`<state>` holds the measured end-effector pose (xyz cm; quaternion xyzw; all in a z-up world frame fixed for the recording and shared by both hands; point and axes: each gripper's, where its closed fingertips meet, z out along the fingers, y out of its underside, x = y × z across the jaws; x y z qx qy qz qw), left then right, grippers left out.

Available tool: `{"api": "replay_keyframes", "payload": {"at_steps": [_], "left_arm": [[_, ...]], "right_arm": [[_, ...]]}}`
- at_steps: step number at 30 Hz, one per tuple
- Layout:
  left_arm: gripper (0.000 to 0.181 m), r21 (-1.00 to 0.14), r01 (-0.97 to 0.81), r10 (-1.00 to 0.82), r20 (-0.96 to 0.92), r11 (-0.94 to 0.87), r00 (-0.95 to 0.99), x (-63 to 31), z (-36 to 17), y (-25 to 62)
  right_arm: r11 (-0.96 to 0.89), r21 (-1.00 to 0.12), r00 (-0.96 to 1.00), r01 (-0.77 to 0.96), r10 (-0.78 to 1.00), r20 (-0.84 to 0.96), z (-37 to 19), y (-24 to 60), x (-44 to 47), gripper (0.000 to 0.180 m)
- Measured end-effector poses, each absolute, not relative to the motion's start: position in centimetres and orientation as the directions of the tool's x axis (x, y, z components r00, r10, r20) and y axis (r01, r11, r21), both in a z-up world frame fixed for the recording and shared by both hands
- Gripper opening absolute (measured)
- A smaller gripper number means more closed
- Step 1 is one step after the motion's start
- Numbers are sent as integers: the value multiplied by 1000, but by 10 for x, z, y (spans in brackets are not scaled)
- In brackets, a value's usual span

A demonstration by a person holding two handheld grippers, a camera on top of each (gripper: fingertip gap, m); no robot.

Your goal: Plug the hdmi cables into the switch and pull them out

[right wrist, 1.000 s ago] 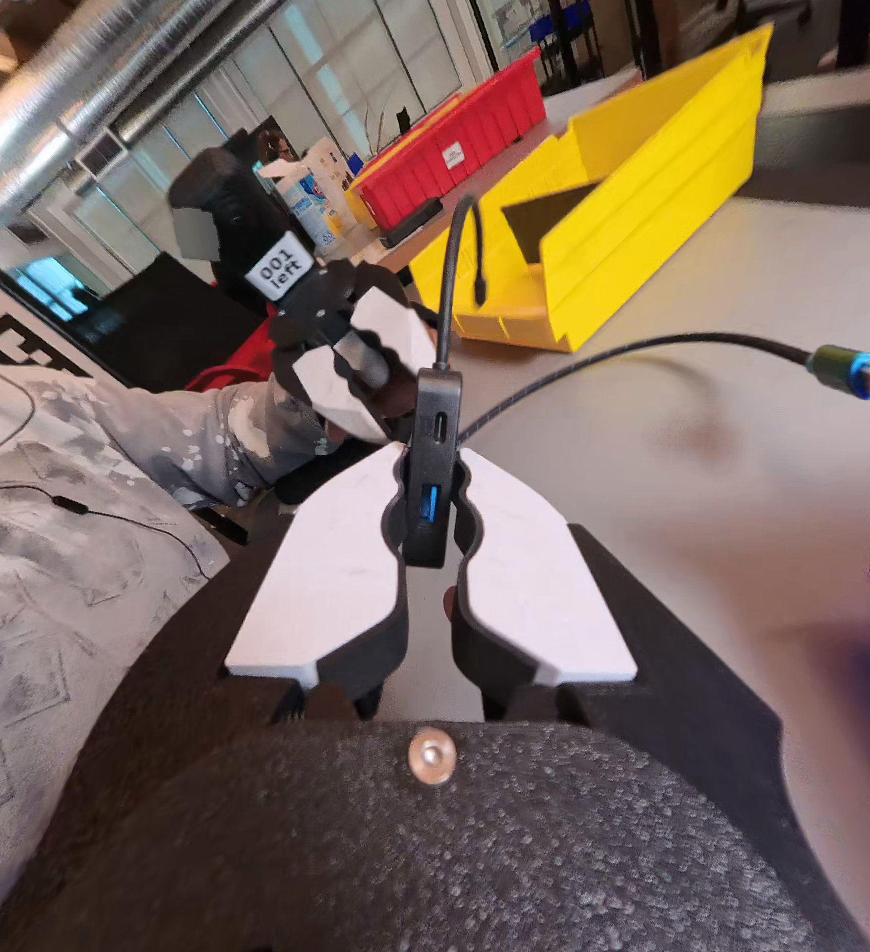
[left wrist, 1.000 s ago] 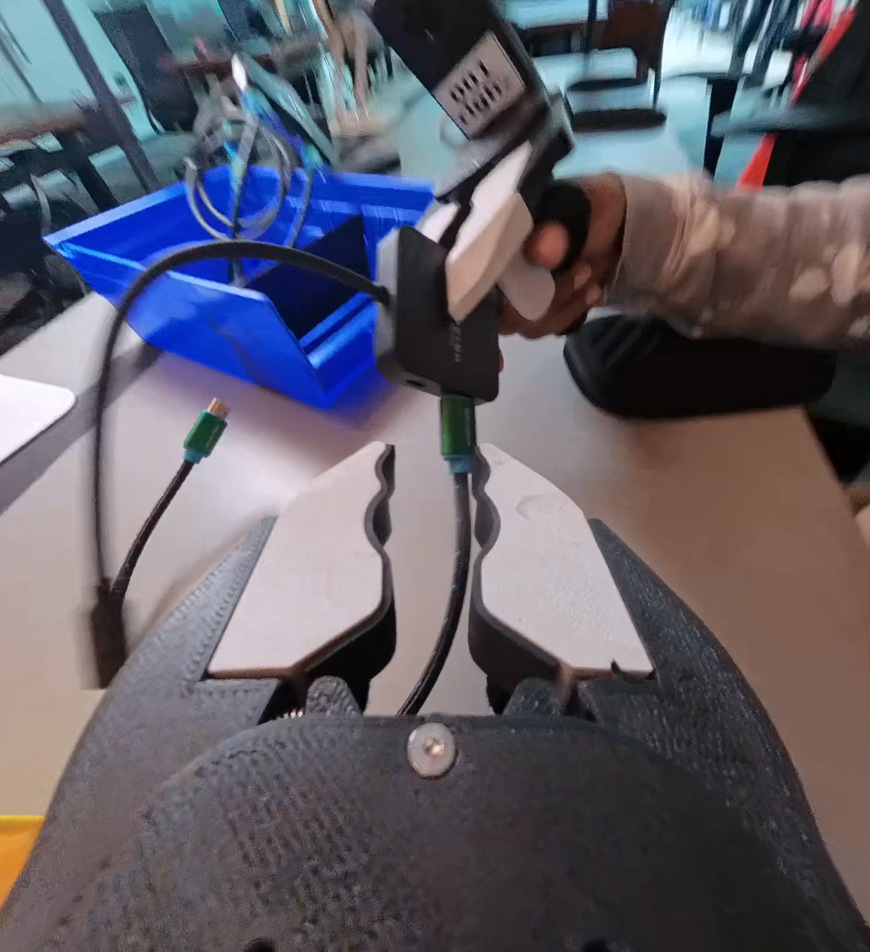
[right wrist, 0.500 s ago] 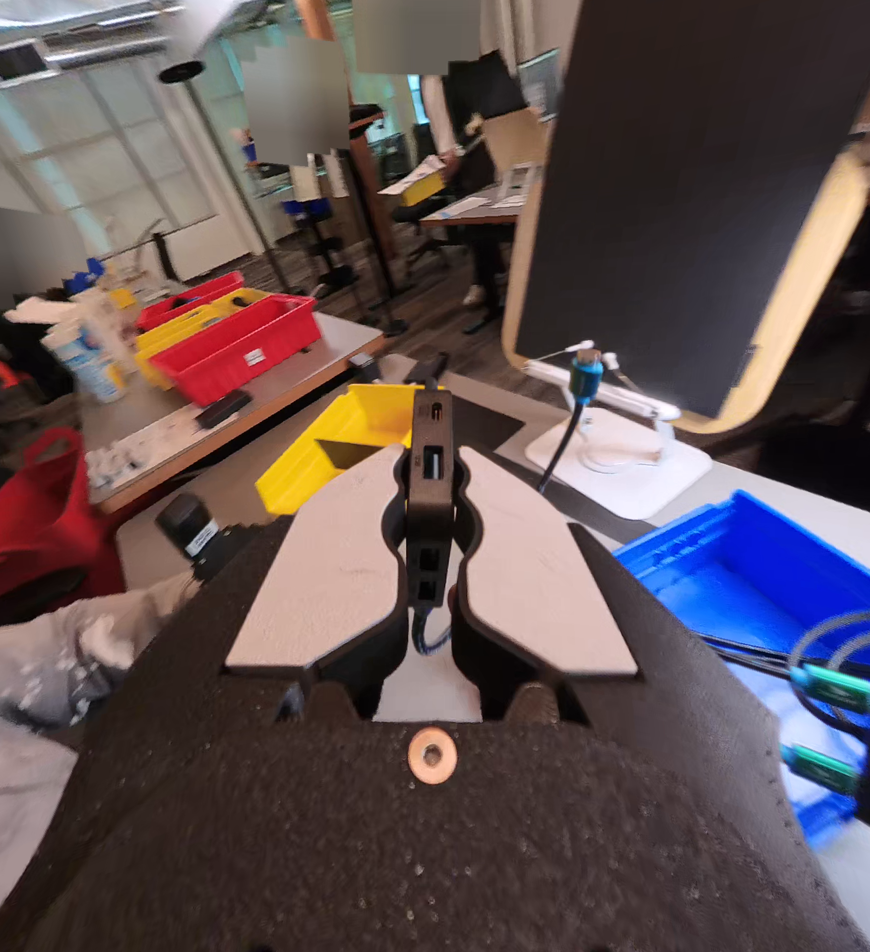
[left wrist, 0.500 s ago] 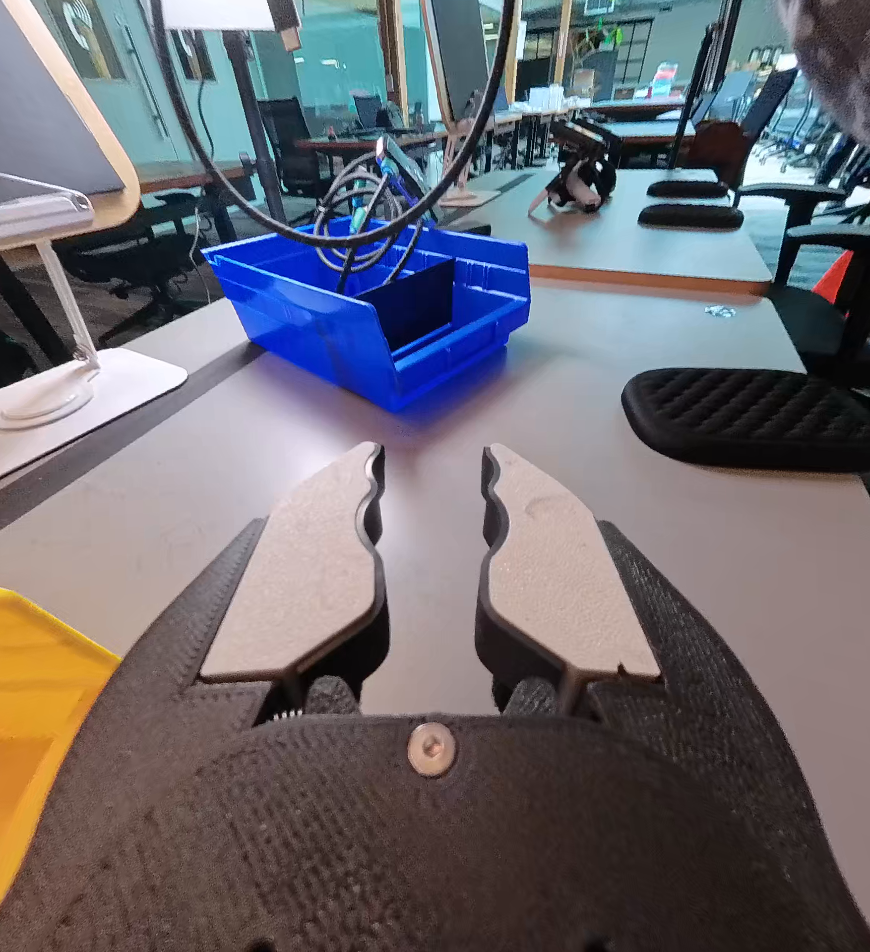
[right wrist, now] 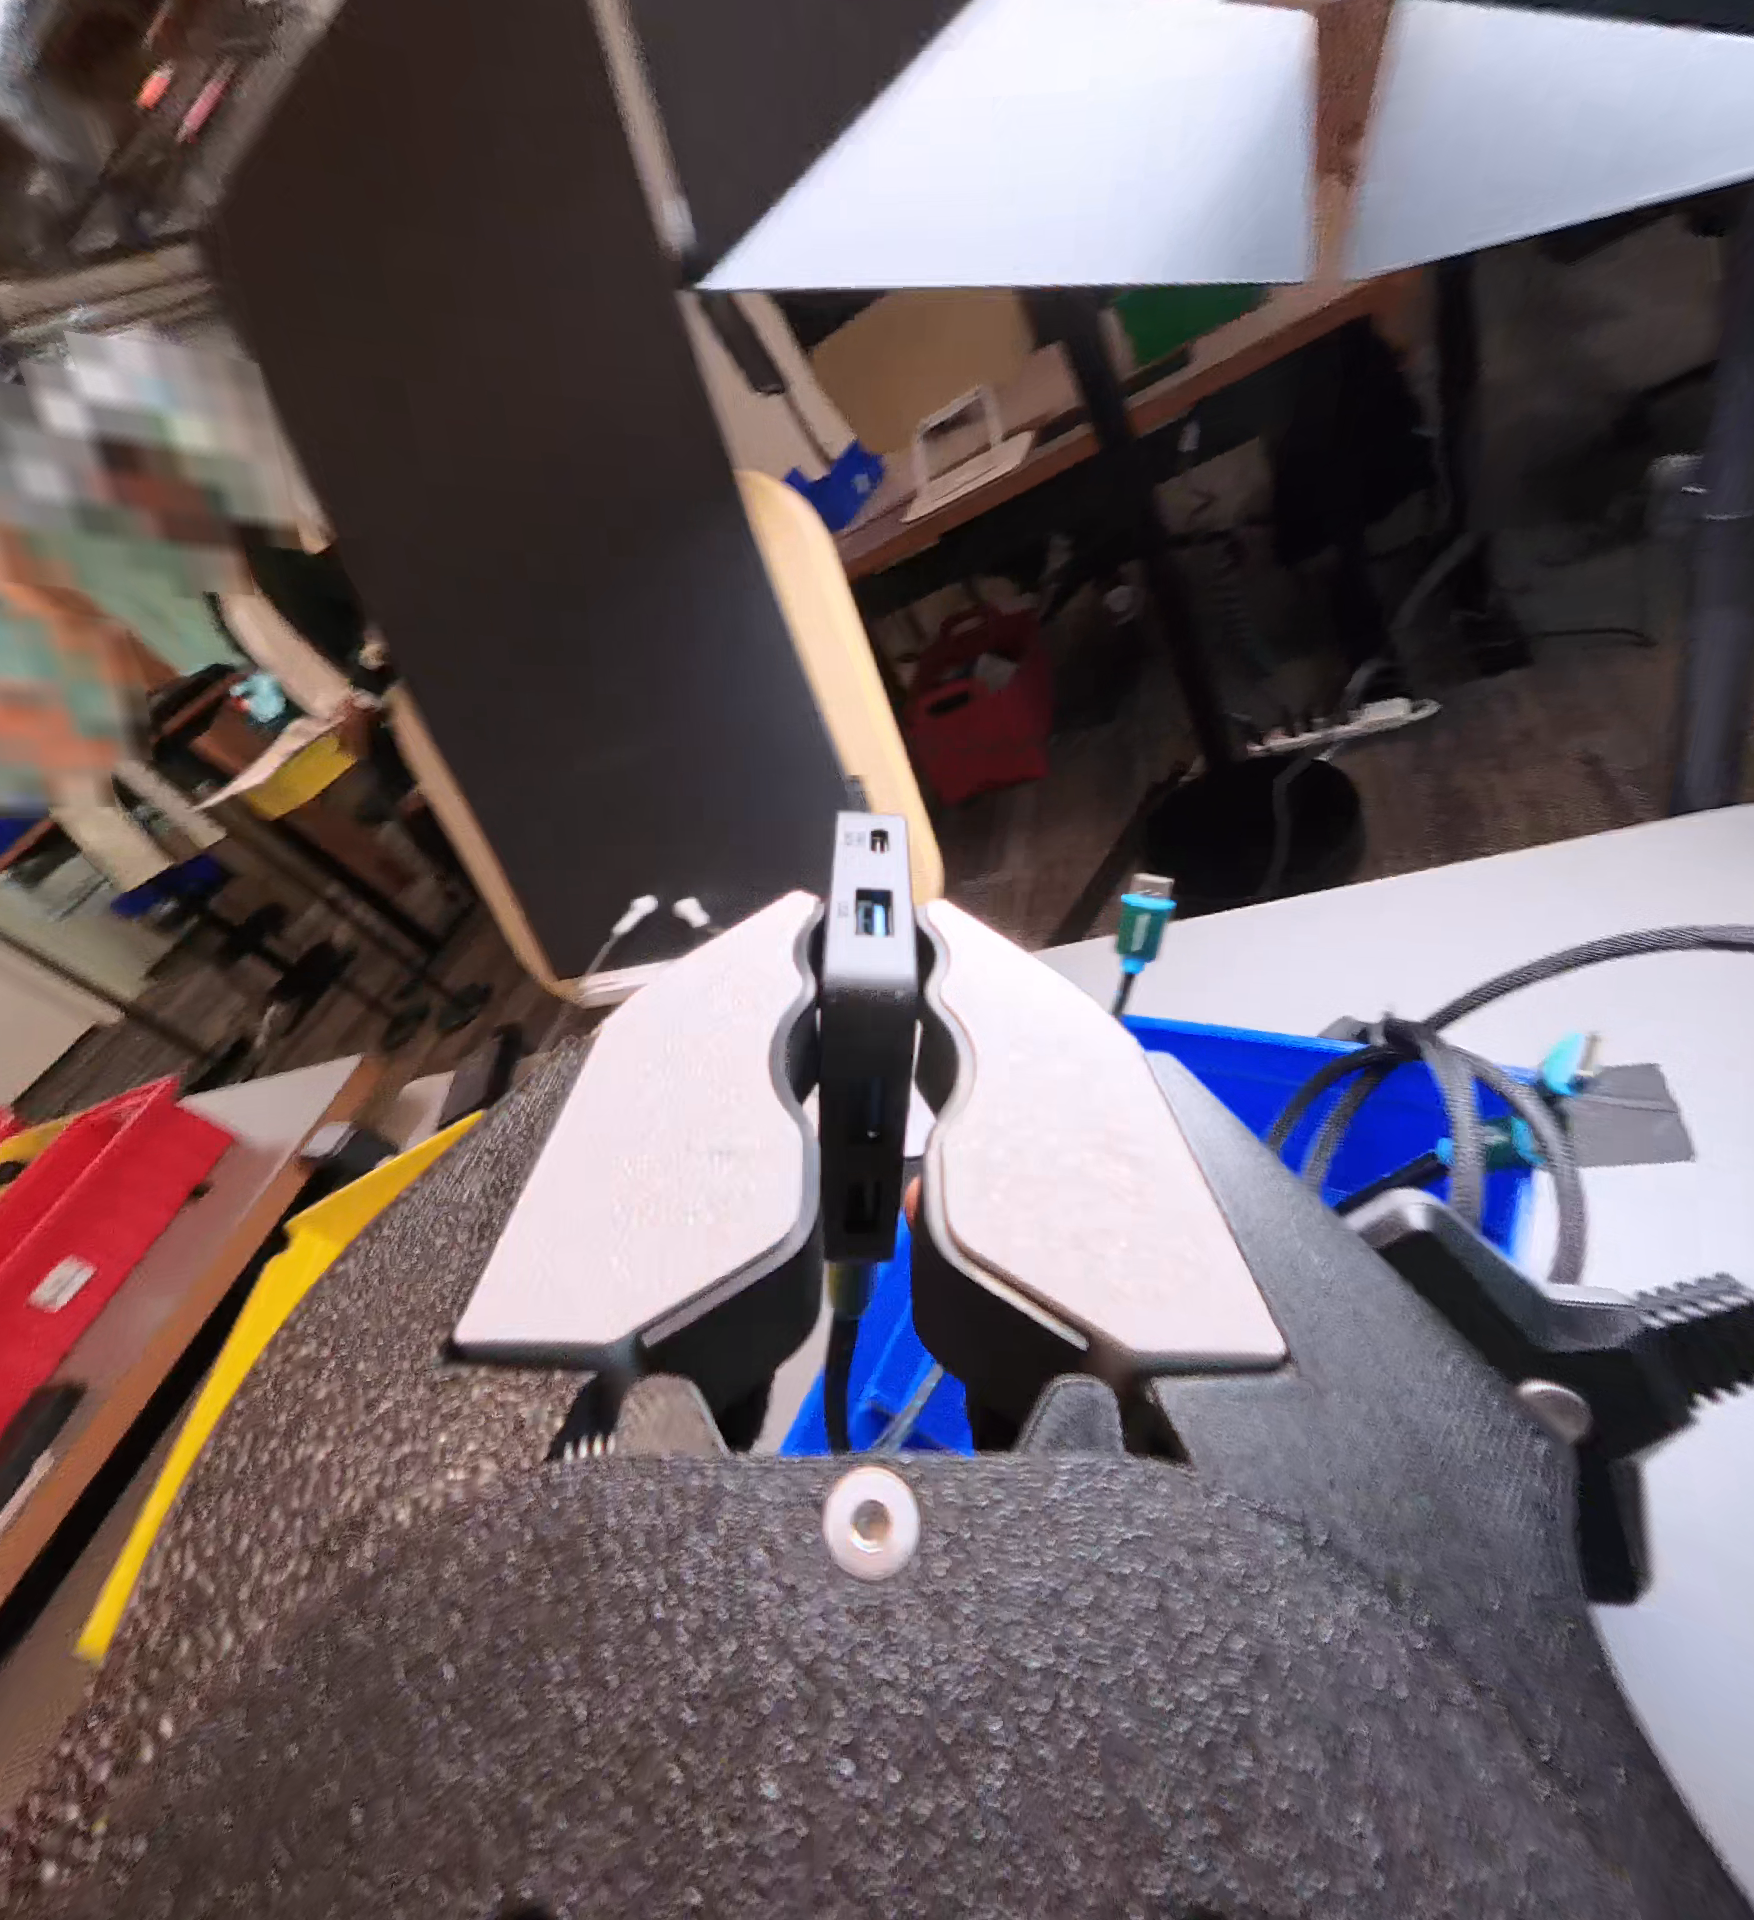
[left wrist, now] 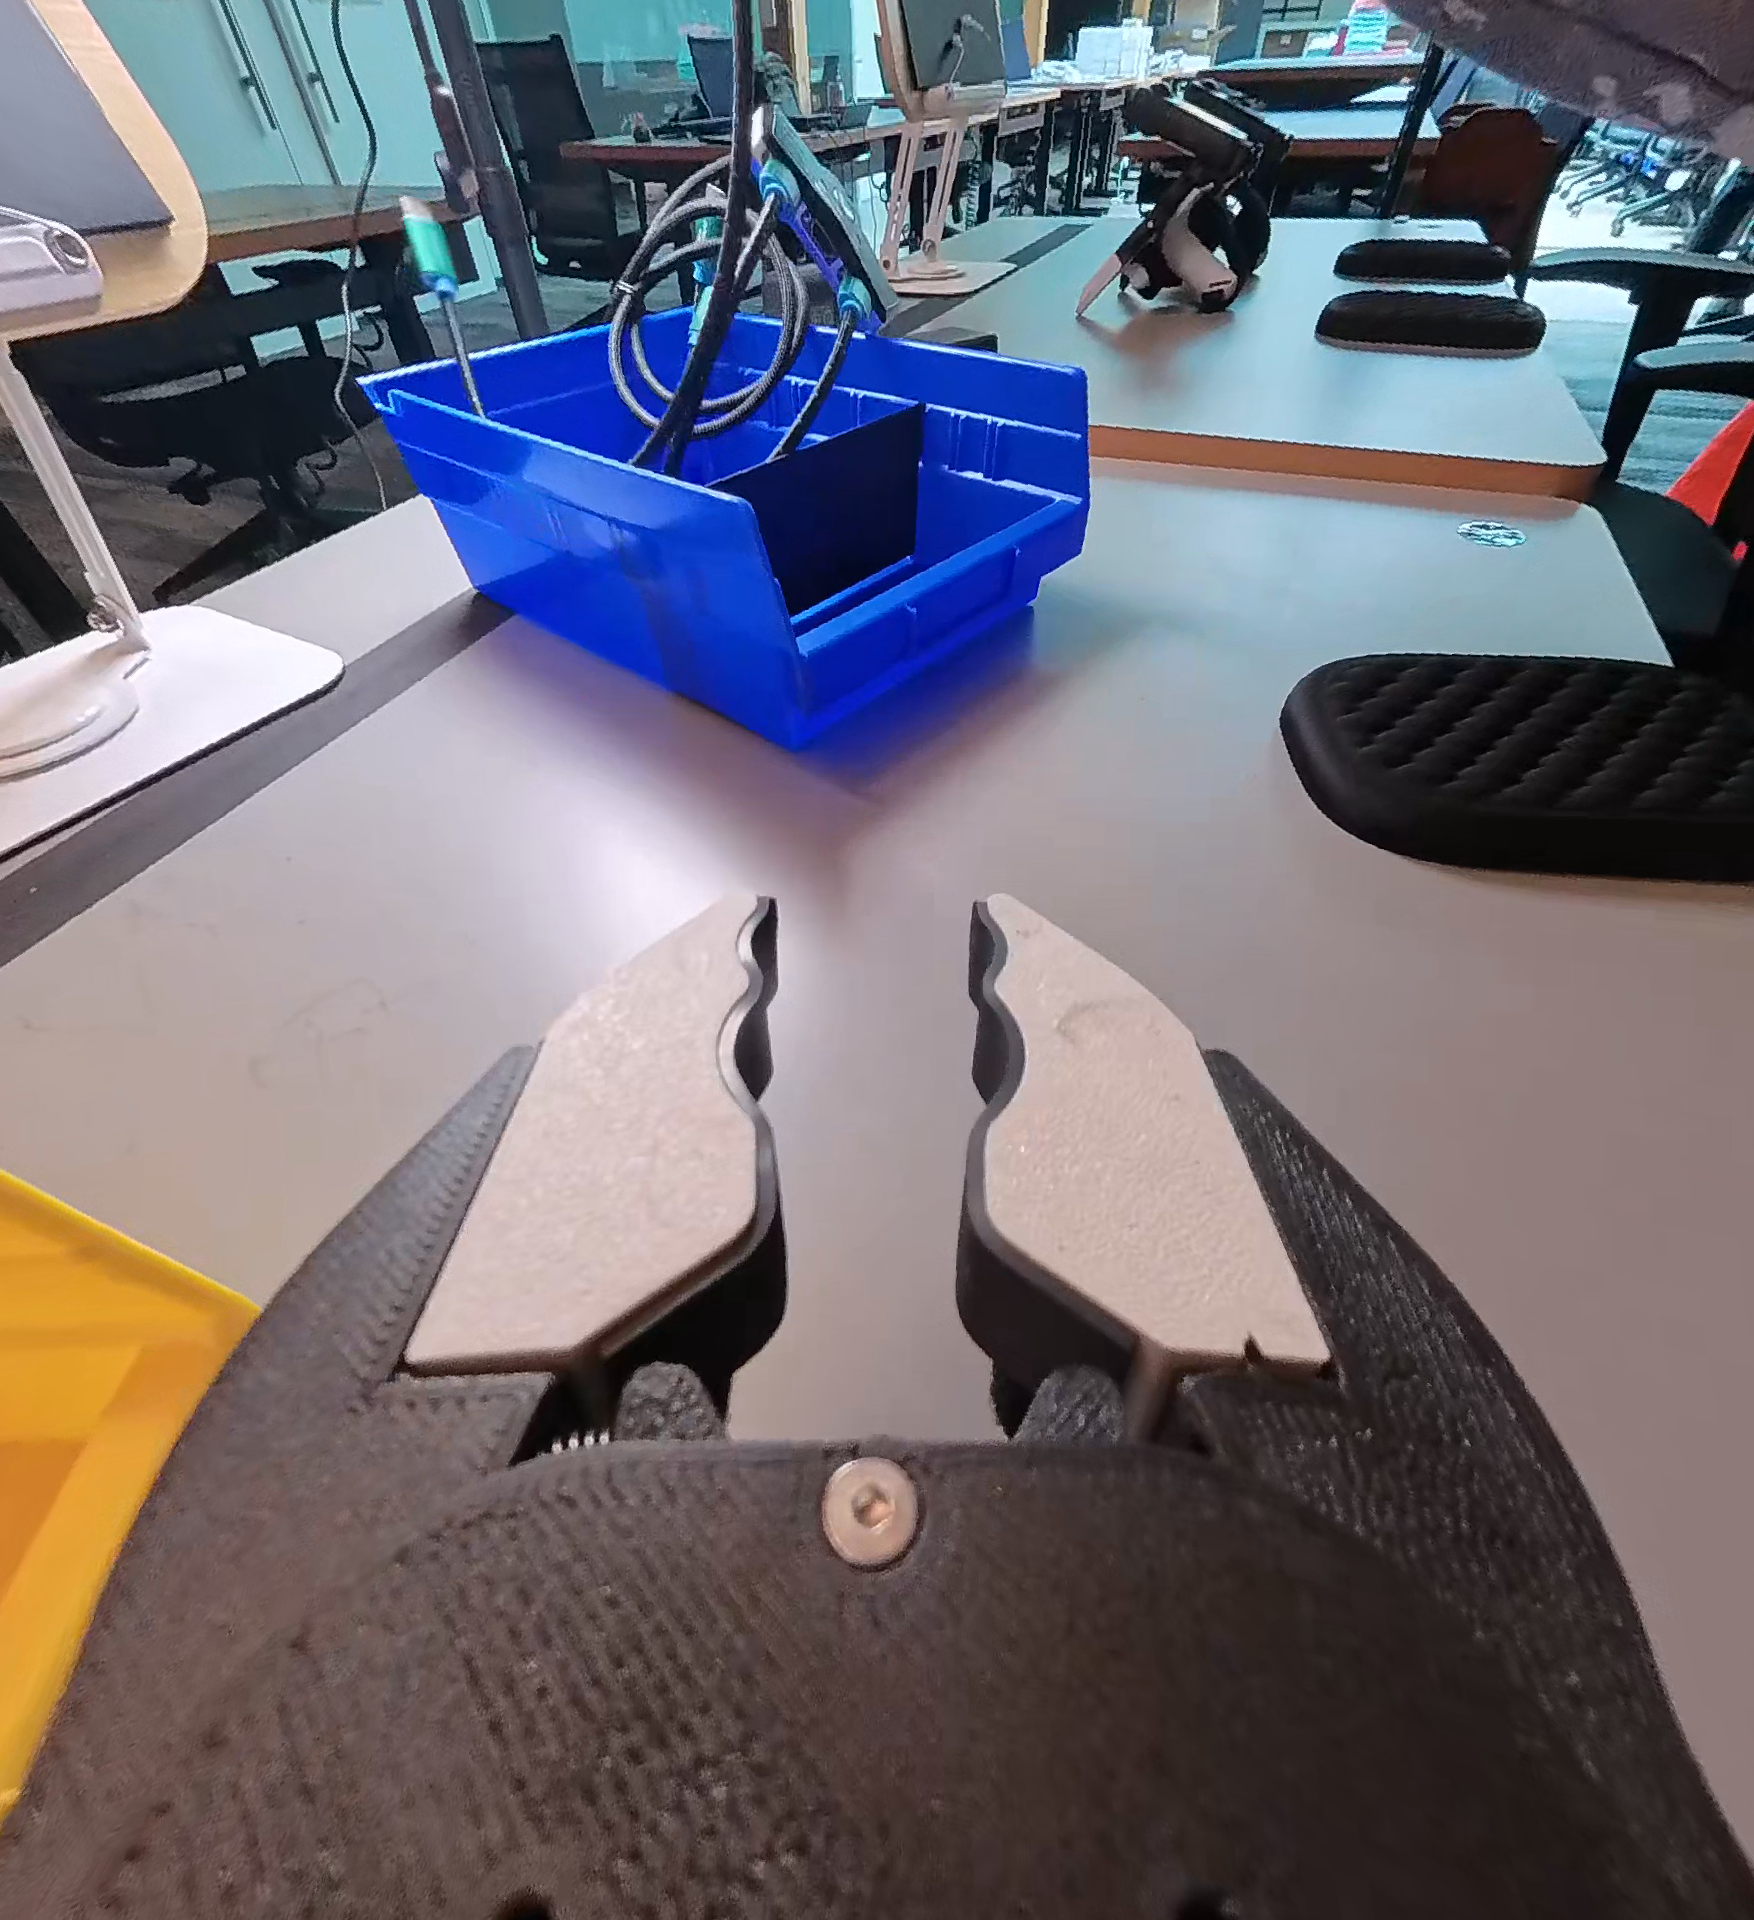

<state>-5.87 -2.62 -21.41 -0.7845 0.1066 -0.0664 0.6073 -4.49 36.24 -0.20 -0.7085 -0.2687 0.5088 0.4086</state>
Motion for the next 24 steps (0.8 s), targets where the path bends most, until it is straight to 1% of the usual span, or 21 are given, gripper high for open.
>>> {"api": "replay_keyframes", "payload": {"at_steps": [1,3,5,7,10,13,14,16,19,22,24], "left_arm": [[36,-966,-88,-248,-27,-241,968,-59,-215,-26],[35,-965,-90,-249,-27,-245,968,-59,-215,-26],[35,-965,-90,-251,-26,-246,968,-59,-215,-26],[35,-965,-89,-251,-25,-247,968,-59,-215,-27],[36,-964,-79,-248,-15,-253,969,-62,-216,-26],[36,-963,-72,-243,-7,-261,970,-65,-218,-26],[36,-963,-72,-240,-8,-260,971,-65,-217,-26],[36,-964,-73,-236,-10,-256,972,-66,-216,-27],[36,-963,-70,-234,-8,-259,972,-67,-217,-27],[37,-963,-69,-228,-8,-260,974,-68,-217,-27],[37,-964,-66,-220,-8,-257,976,-70,-216,-27]], "right_arm": [[-522,-852,379,-26,784,-492,-14,372,-46,13],[-488,-870,463,62,786,-408,-45,383,-50,13],[-408,-886,514,219,821,-251,-75,385,-56,16],[-317,-864,518,391,852,-78,-99,384,-60,18],[-228,-791,472,568,877,86,-113,383,-66,27],[-193,-650,423,735,880,217,-123,390,-60,41],[-183,-615,408,767,878,249,-124,392,-57,45],[-159,-620,402,768,874,274,-113,395,-58,44],[-115,-698,394,707,884,253,-84,391,-60,49],[7,-811,358,586,895,267,-42,371,-57,52],[96,-852,306,514,908,287,-25,342,-44,51]]}}
